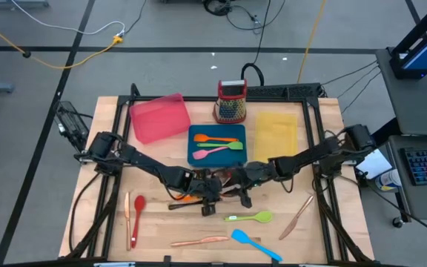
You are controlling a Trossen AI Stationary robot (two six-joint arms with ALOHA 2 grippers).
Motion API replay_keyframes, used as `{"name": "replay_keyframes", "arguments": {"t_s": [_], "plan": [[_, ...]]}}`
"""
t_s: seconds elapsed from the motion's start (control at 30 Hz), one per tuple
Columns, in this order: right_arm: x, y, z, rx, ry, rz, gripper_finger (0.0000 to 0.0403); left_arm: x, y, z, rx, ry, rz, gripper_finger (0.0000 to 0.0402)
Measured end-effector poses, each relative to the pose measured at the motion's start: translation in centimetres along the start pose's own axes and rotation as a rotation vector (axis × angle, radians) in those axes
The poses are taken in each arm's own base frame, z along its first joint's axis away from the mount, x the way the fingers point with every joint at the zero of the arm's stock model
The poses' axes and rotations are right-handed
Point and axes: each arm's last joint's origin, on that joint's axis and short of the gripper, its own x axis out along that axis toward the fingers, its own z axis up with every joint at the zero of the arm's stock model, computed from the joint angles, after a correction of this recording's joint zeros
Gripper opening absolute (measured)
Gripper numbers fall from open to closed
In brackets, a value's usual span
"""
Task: Pick & Place Kitchen Items
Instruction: Put the orange spatula into the blue bin
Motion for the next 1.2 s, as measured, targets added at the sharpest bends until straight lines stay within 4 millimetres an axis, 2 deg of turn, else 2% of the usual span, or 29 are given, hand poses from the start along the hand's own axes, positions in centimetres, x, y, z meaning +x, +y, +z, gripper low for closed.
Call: {"name": "replay_keyframes", "arguments": {"t_s": [0.2, 0.33, 0.43, 0.63, 0.77, 1.0, 1.2], "plan": [[-3.8, 0.9, 2.5, -0.039, -0.035, 0.01, 0.0124, -3.5, 0.4, 1.7, 0.049, -0.092, 0.083, 0.0035], [-6.1, 1.2, 3.4, -0.051, -0.046, -0.043, 0.0121, -5.9, 1.1, 3.3, 0.074, -0.187, 0.118, 0.0035], [-7.6, 1.2, 3.7, -0.061, -0.048, -0.115, 0.012, -6.8, 2.0, 4.3, 0.115, -0.233, 0.136, 0.0035], [-10.0, 1.2, 4.3, -0.094, -0.073, -0.241, 0.0119, -7.2, 4.3, 6.4, 0.209, -0.368, 0.185, 0.0035], [-10.8, 1.2, 4.4, -0.111, -0.08, -0.277, 0.0119, -7.4, 5.9, 7.5, 0.26, -0.433, 0.211, 0.0035], [-11.0, 1.1, 4.3, -0.112, -0.066, -0.301, 0.0118, -7.9, 8.3, 8.9, 0.286, -0.522, 0.271, 0.0035], [-10.9, 1.1, 4.1, -0.111, -0.064, -0.301, 0.0118, -6.0, 10.5, 8.8, 0.268, -0.489, 0.285, 0.0037]]}}
